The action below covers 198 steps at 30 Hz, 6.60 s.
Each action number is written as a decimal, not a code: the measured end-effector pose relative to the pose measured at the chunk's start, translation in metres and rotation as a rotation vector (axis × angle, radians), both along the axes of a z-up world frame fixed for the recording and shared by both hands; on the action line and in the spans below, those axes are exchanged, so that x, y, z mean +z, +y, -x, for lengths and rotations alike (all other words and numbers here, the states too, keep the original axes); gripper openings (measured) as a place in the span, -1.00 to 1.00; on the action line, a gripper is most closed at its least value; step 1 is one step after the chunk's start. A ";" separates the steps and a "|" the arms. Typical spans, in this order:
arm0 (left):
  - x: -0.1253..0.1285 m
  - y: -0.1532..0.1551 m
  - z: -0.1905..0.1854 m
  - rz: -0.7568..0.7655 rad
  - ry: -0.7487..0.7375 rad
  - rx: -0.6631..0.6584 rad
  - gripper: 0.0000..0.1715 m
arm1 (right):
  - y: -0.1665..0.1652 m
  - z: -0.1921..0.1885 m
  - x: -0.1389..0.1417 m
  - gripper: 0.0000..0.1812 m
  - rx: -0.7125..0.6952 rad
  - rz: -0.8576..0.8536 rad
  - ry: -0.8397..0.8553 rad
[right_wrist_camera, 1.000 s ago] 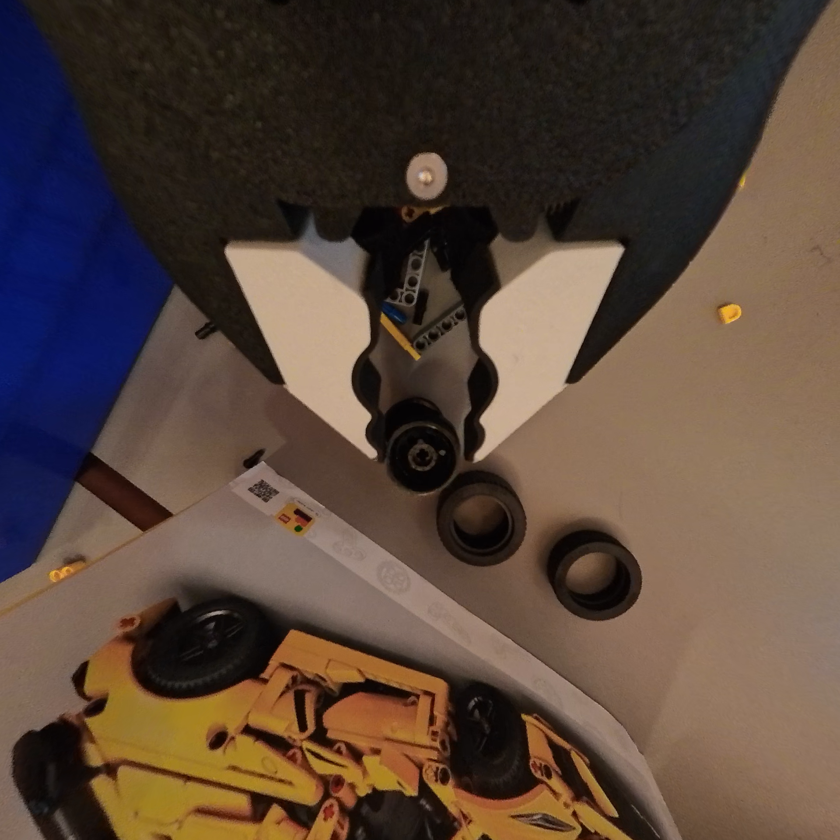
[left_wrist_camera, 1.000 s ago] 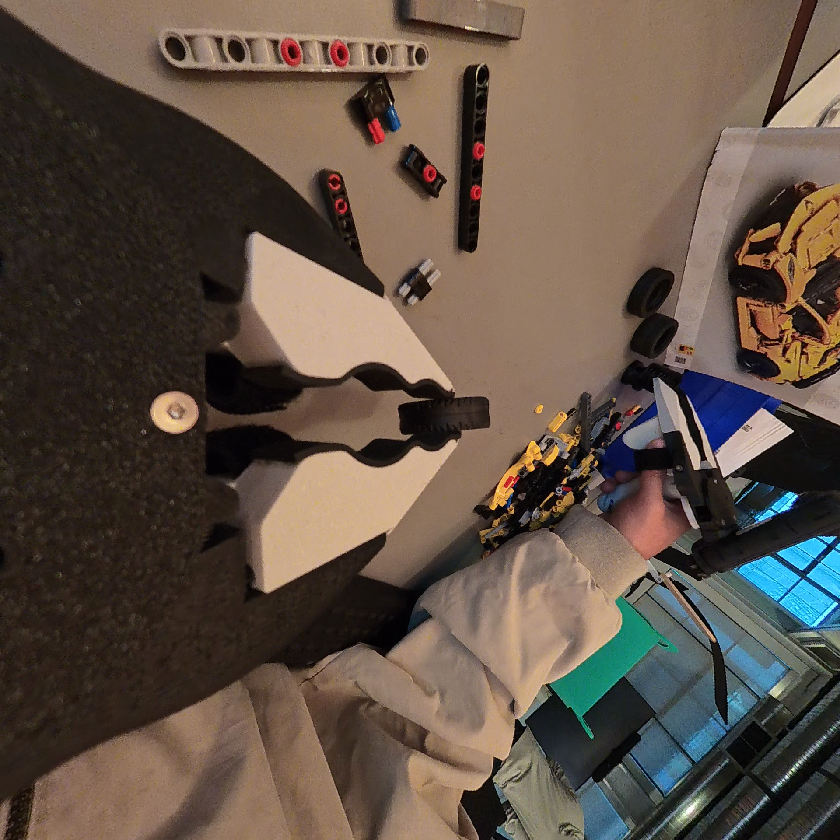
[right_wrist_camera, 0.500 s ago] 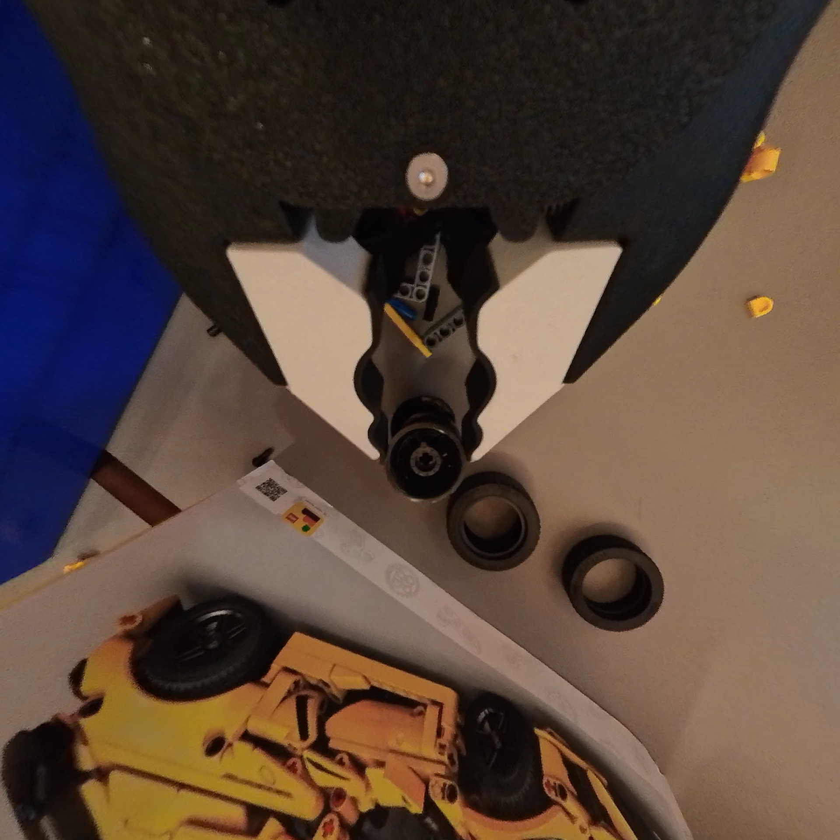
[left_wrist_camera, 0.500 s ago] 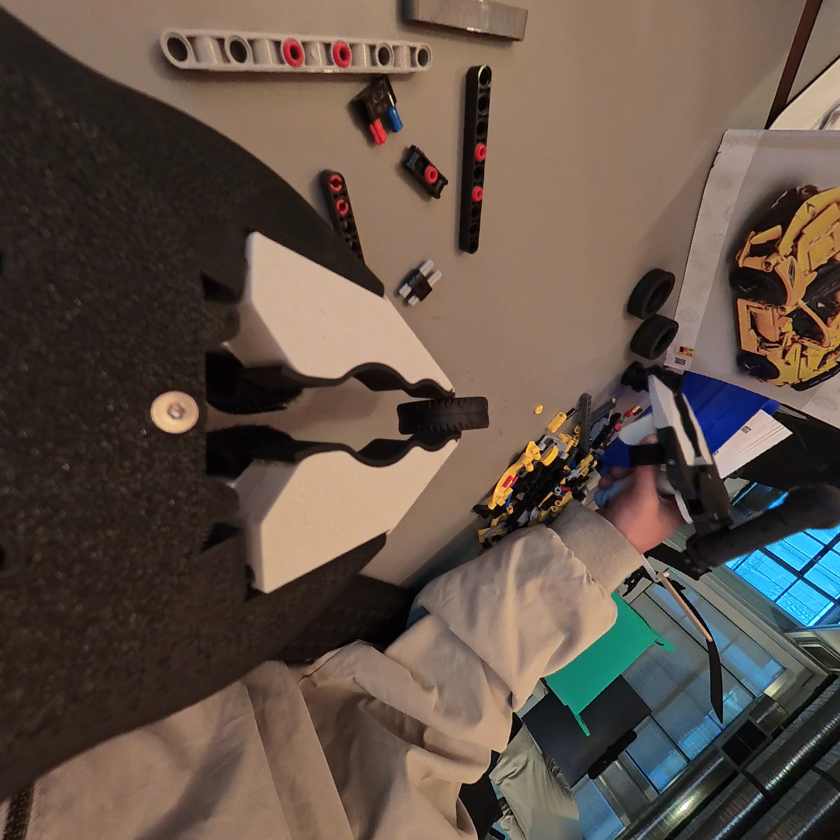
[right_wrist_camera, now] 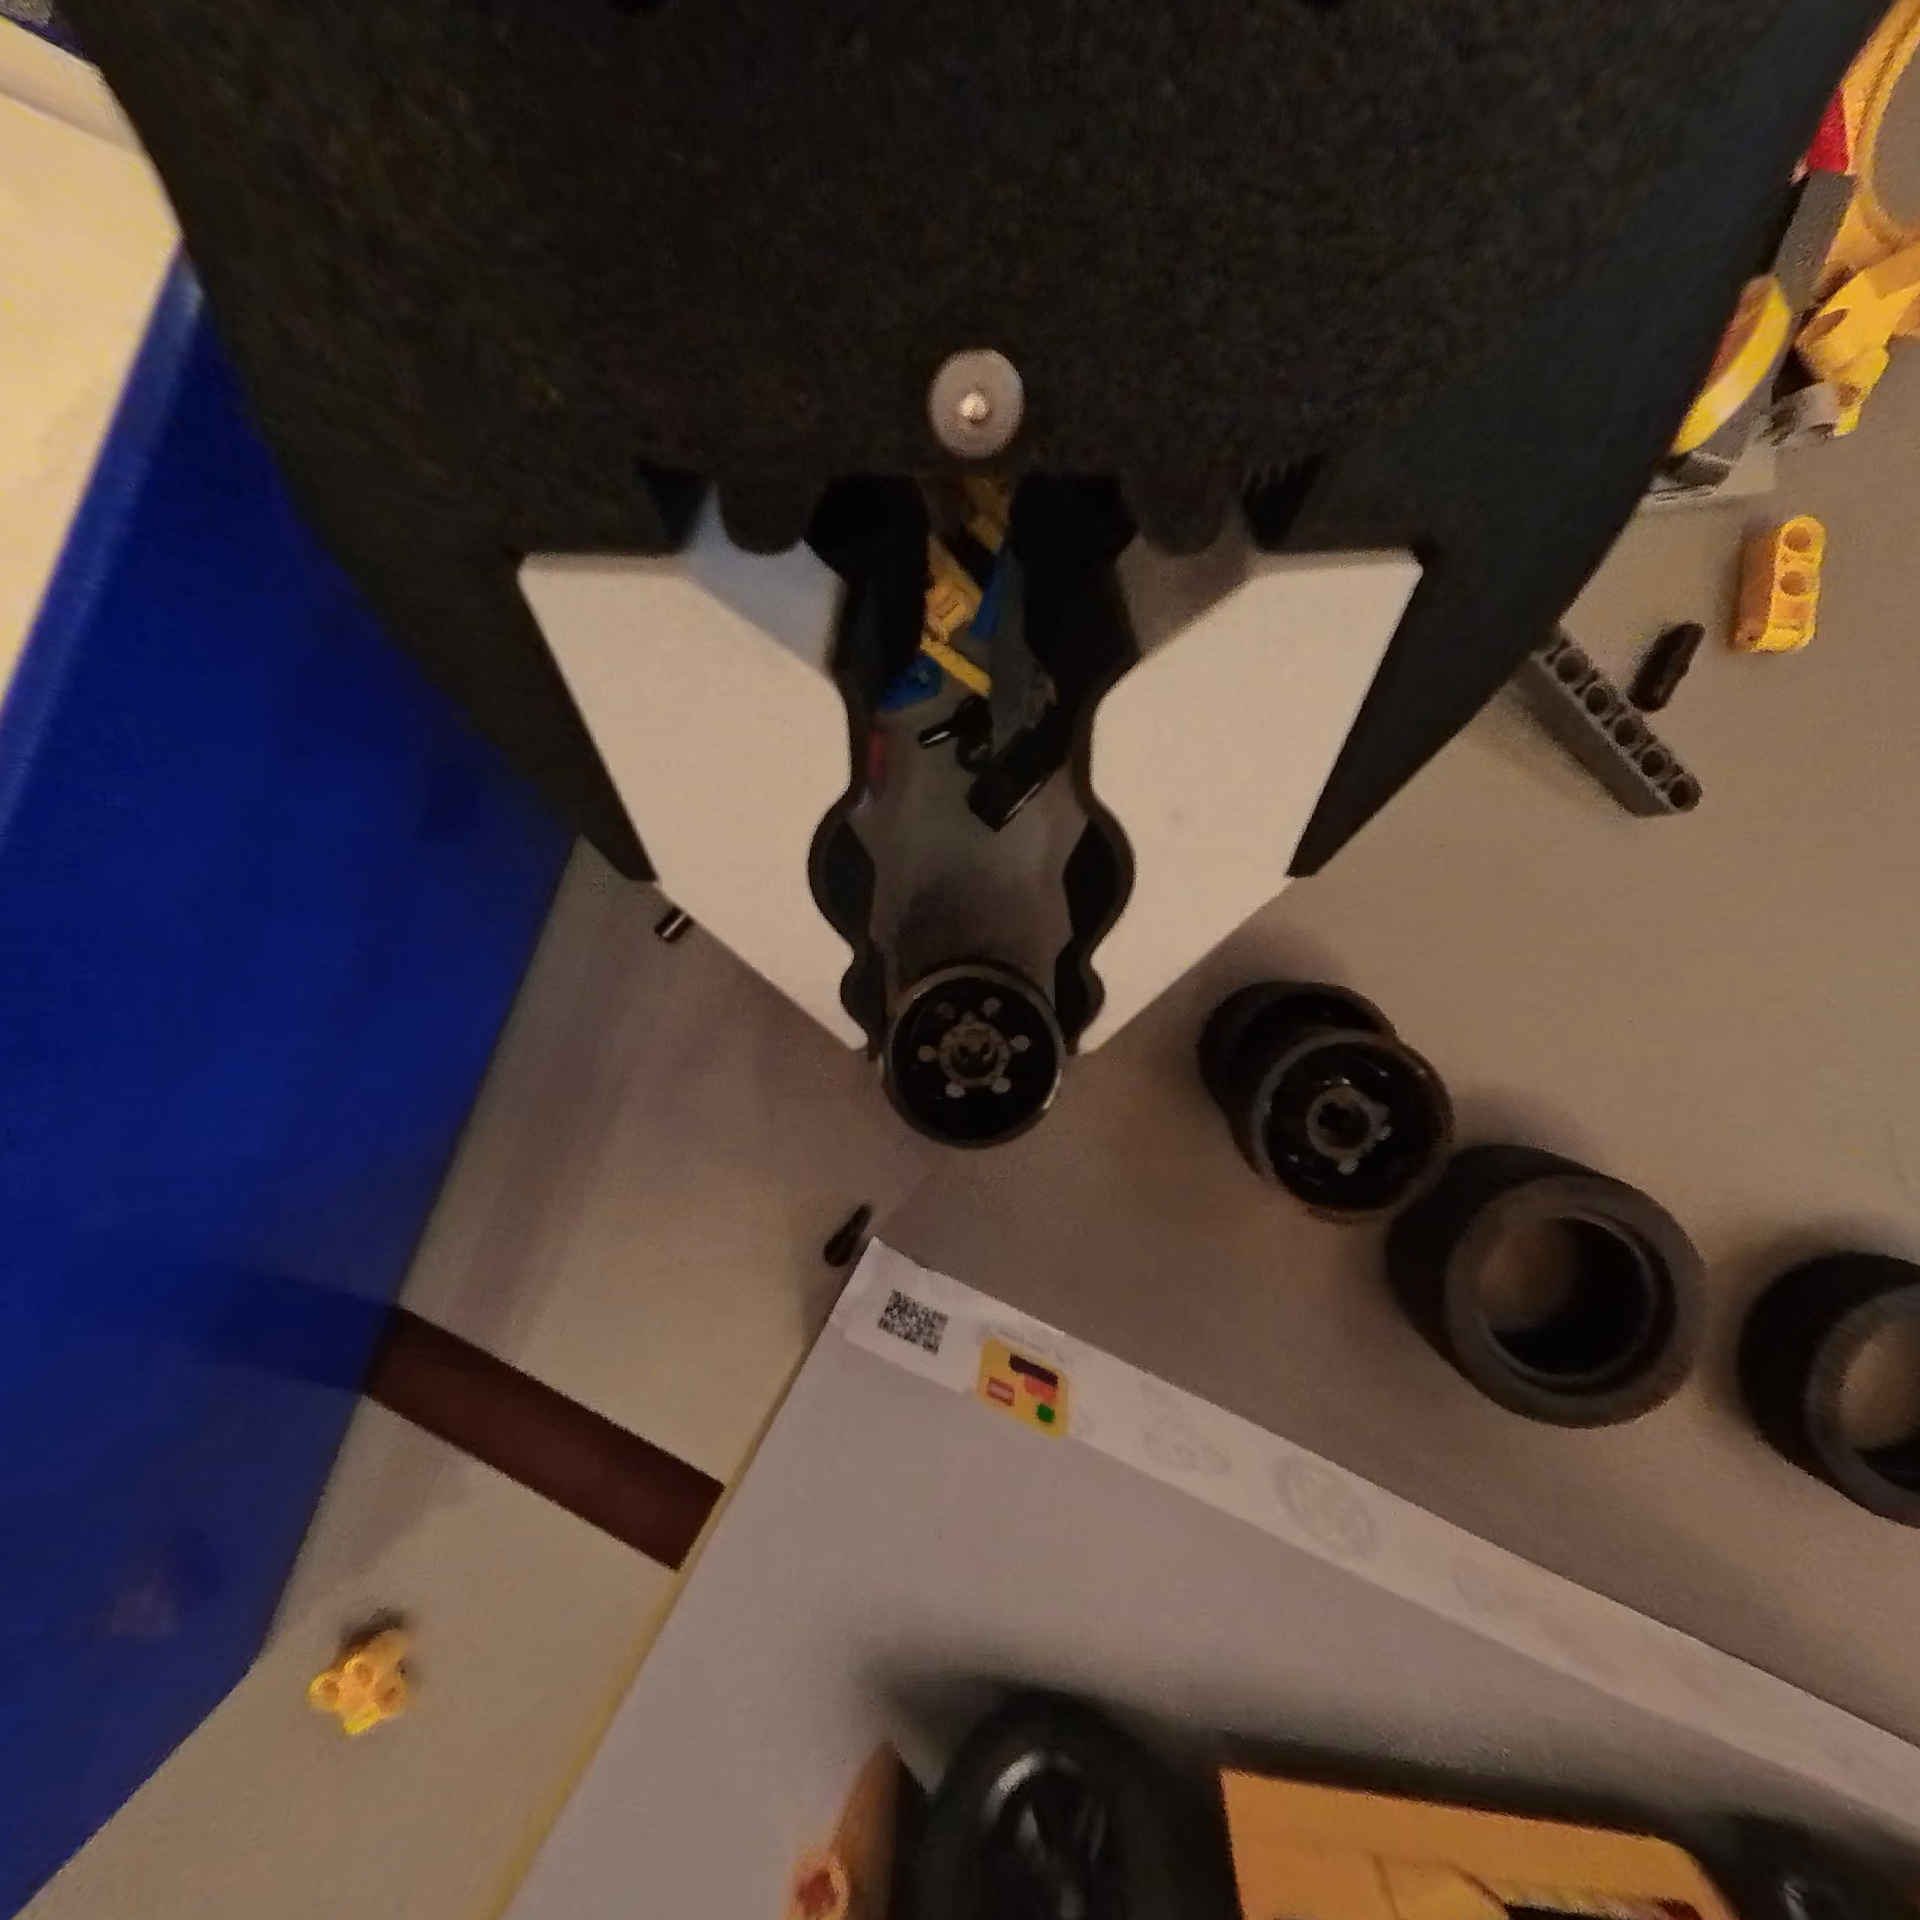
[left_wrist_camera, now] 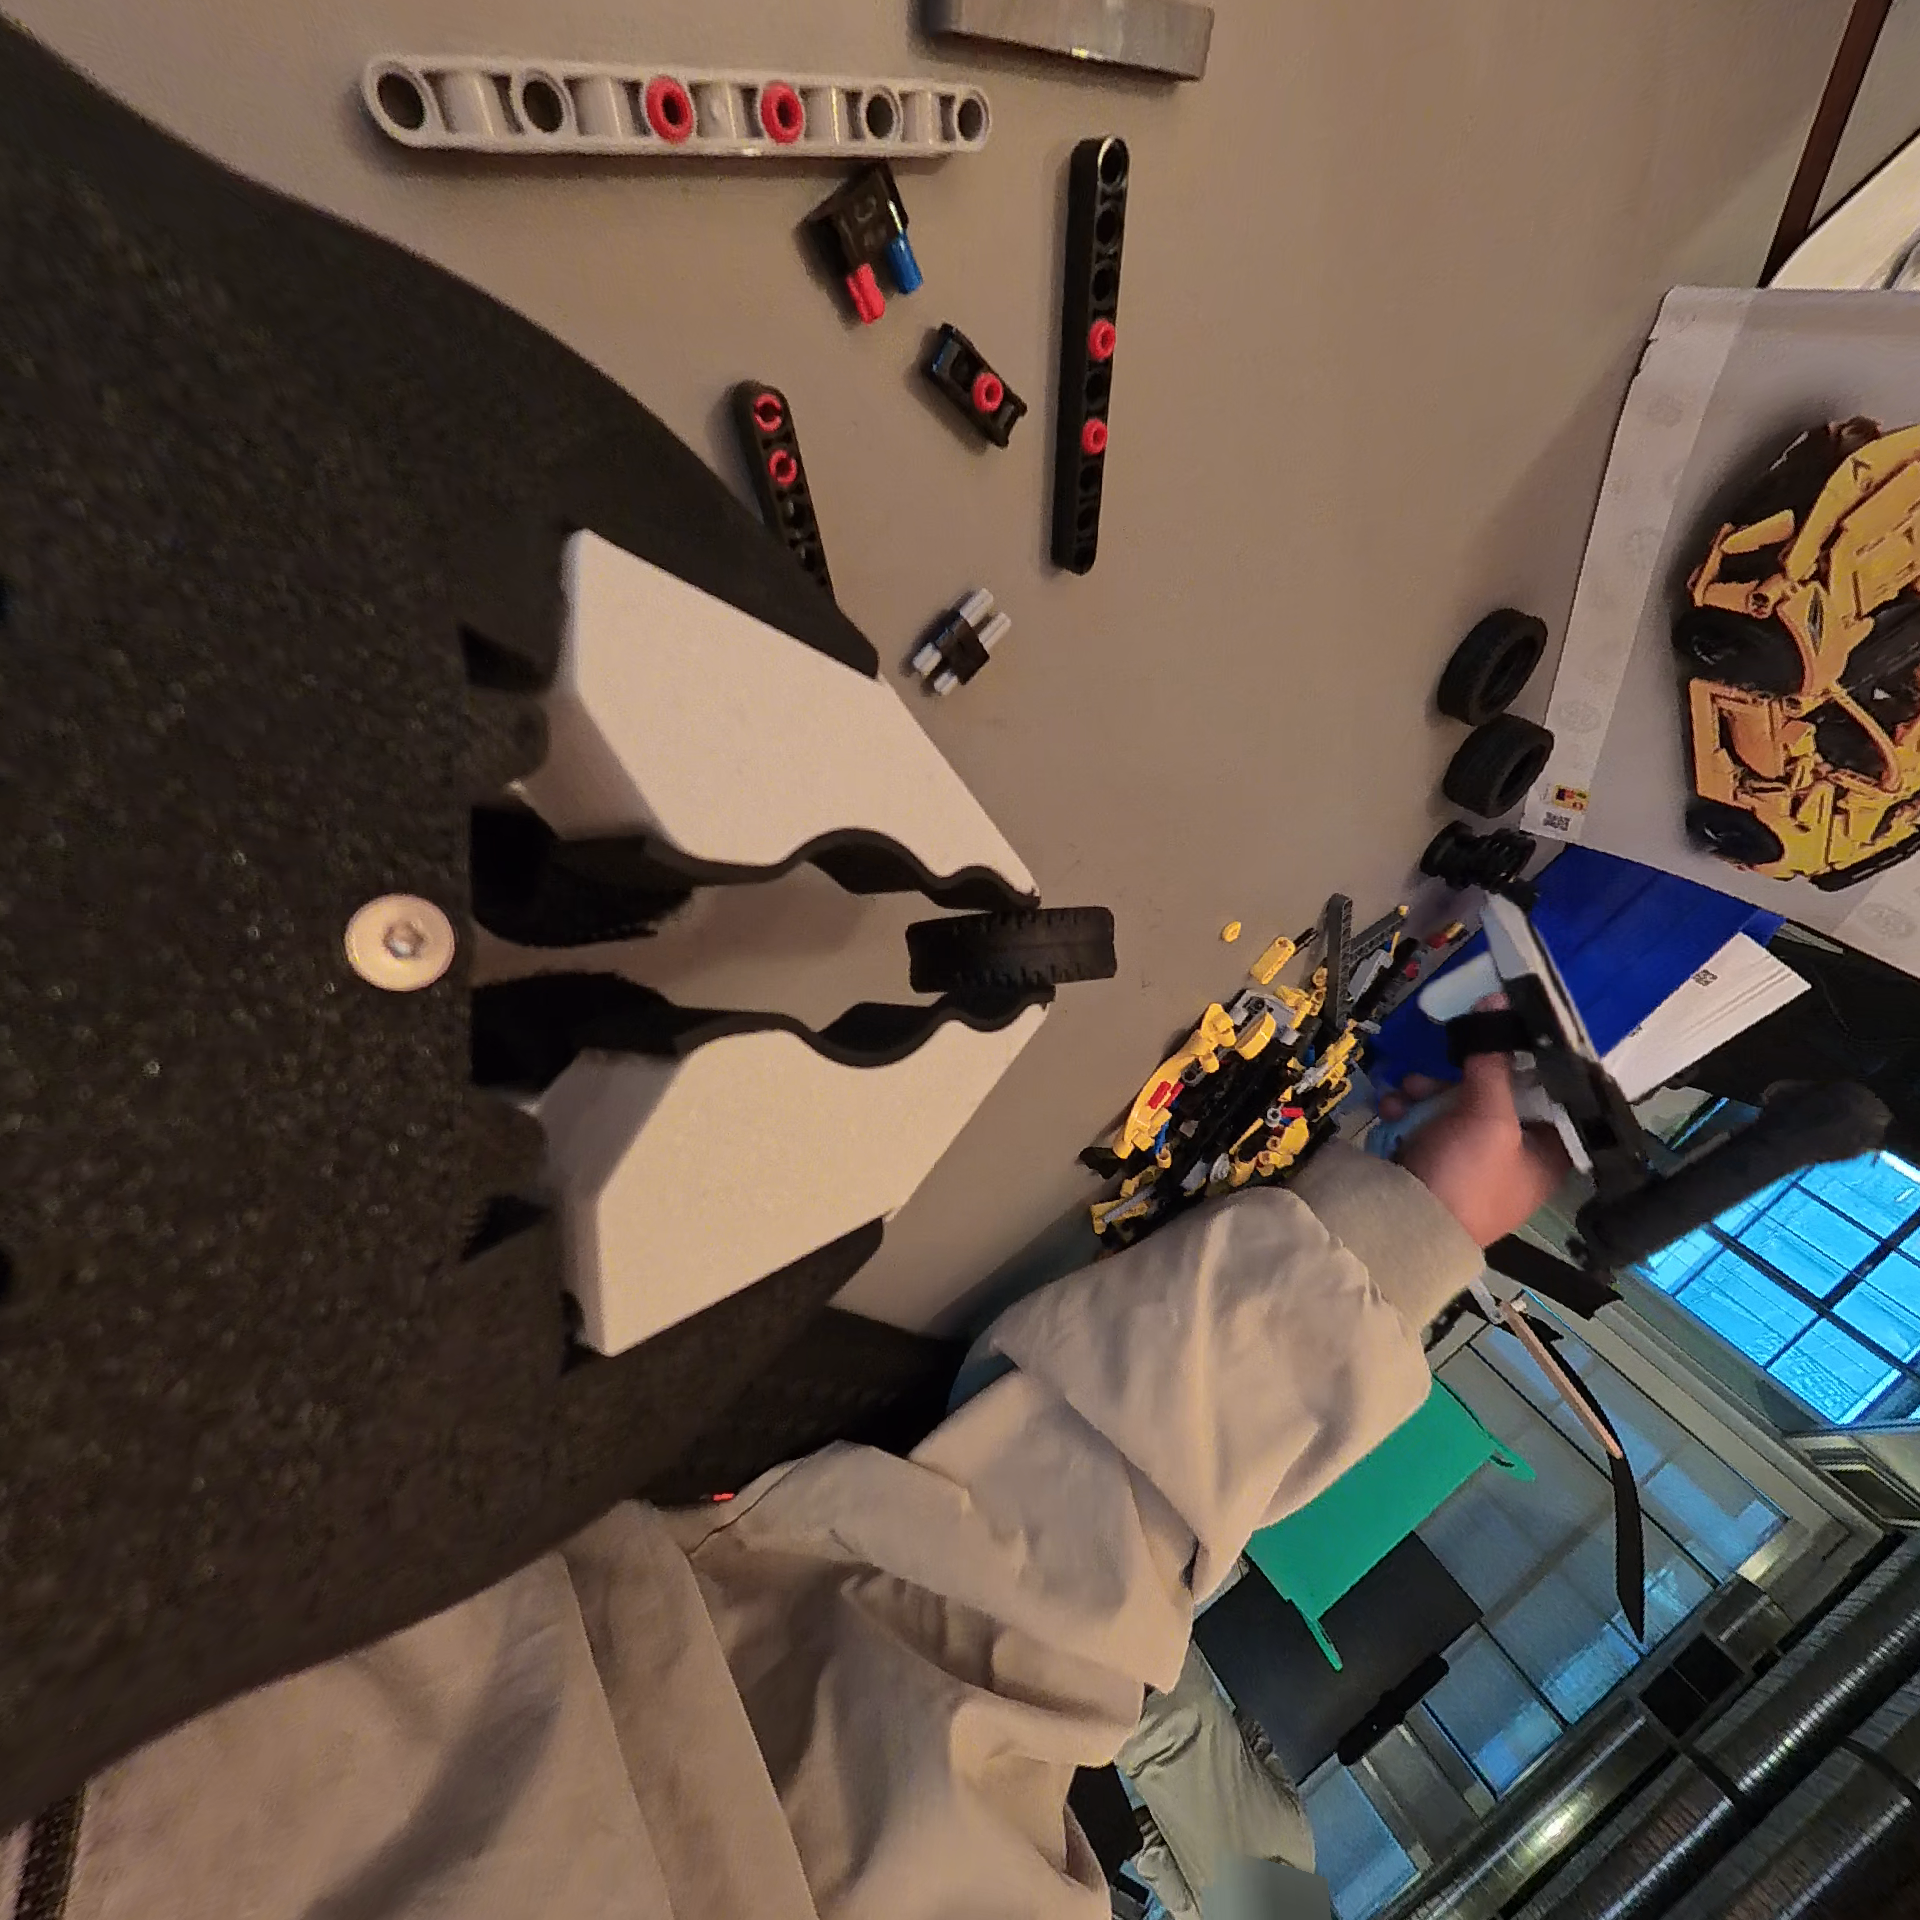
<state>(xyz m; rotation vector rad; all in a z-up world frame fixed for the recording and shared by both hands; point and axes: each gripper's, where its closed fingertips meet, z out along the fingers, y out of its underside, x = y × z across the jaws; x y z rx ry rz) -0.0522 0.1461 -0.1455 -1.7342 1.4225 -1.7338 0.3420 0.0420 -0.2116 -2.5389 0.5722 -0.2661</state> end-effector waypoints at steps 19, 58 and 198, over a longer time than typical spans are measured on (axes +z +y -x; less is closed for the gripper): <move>0.000 0.001 0.000 0.008 0.000 0.001 -0.84 | 0.018 0.019 0.030 -0.50 0.074 -0.176 0.041; 0.000 0.001 0.000 0.015 -0.001 0.003 -0.84 | -0.003 0.013 0.023 -0.54 0.039 -0.098 -0.027; 0.045 -0.070 0.026 -0.165 -0.221 -0.235 -0.46 | 0.045 0.417 0.122 -0.75 0.560 -1.076 0.797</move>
